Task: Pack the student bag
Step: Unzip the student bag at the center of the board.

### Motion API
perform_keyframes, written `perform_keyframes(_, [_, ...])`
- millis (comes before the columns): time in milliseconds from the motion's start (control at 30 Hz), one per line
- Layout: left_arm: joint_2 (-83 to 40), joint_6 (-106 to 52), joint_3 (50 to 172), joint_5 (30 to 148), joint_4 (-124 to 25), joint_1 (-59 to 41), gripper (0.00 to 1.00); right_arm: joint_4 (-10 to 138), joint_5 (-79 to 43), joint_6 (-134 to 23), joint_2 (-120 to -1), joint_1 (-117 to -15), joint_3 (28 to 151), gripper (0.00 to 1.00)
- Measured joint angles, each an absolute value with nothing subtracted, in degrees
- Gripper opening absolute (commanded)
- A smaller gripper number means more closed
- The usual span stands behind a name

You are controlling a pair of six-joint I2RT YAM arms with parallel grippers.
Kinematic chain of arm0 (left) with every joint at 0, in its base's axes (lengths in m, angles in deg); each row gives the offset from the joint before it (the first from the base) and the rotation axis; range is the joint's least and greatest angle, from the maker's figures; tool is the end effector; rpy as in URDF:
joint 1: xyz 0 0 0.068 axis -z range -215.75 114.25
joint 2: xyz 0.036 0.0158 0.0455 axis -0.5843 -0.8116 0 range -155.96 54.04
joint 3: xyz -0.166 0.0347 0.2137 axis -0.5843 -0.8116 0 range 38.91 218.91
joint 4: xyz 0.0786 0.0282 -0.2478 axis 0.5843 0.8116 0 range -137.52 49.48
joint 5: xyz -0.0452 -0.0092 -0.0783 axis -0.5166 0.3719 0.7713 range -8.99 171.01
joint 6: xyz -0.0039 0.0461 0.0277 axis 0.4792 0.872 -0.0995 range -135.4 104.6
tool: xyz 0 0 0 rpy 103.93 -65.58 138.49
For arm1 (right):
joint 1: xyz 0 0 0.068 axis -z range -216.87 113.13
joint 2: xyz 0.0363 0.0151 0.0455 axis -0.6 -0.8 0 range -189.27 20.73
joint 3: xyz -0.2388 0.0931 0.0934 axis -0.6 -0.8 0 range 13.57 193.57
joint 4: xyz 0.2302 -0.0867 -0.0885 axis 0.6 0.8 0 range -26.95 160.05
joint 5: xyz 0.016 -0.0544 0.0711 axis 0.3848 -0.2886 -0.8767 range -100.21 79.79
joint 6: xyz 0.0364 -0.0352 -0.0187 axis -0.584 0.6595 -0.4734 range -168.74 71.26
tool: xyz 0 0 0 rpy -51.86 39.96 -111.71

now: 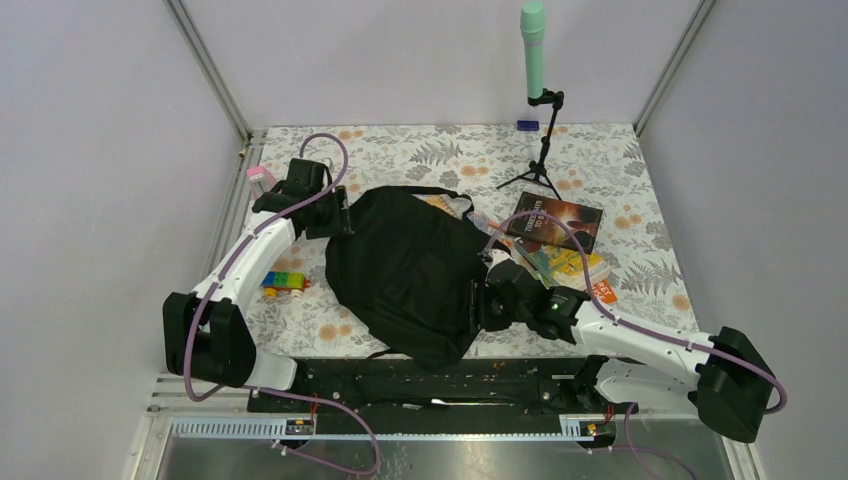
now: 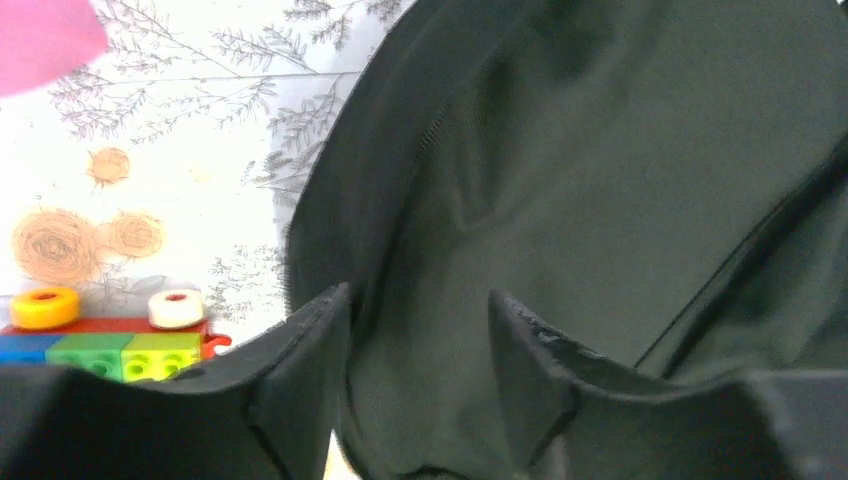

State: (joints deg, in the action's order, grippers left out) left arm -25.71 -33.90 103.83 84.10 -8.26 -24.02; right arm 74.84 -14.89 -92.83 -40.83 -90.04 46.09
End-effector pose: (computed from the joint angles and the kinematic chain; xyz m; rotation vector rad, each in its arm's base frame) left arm 0.2830 -0.0608 0.2798 -0.1275 2.5328 -0.2806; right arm 0.1298 0.1781 0.2074 -0.2423 2.4664 0.9178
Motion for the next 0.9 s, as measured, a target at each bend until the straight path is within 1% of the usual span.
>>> perform_keyframes(33, [-26.10,-33.92,103.92,83.99,-8.28,-24.02,0.75,75.83,-14.04,-91.96,-40.59,-90.15,46.63,0.77])
perform_keyframes(67, [-26.19,-33.42,103.92,83.64,-7.75,-23.96,0.79,76.99,-13.08,-91.28,-40.16,-90.17,47.27,0.82])
perform_keyframes(100, [-26.19,-33.53,103.92,83.58,-7.71,-23.94,0.82,78.34,-11.70,-90.28,-39.24,-90.17,48.18,0.85])
perform_keyframes(133, [-25.95,-33.25,103.92,83.20,-7.67,-23.70,0.88,79.59,-10.39,-88.96,-38.17,-90.19,49.04,0.87])
perform_keyframes(167, [-25.64,-32.88,103.92,82.33,-7.62,-23.26,0.93,81.07,-8.84,-87.57,-36.68,-90.19,50.00,0.88])
perform_keyframes(200, [-25.03,-32.55,103.92,81.19,-7.47,-22.45,0.96,82.25,-7.49,-86.06,-34.91,-90.19,50.92,0.88])
perform_keyframes(300, [-22.45,-31.50,103.94,79.03,-7.08,-19.70,0.98,84.40,-6.11,-81.40,-31.44,-90.19,53.60,0.86])
perform_keyframes(400, [-19.13,-30.78,104.45,79.33,-6.92,-17.38,0.97,85.31,-6.83,-77.12,-32.86,-90.19,57.89,0.81])
perform_keyframes(533, [-16.20,-29.47,104.64,80.67,-8.63,-16.72,0.97,82.14,-10.37,-75.52,-40.33,-90.47,63.05,0.74])
perform_keyframes(733, [-13.09,-28.39,102.50,79.60,-9.96,-16.72,0.98,73.31,-14.89,-78.87,-53.10,-94.06,65.32,0.70])
perform_keyframes(900, [-11.37,-28.26,102.11,78.46,-10.01,-16.72,0.98,66.43,-17.41,-82.63,-61.71,-96.99,66.37,0.59])
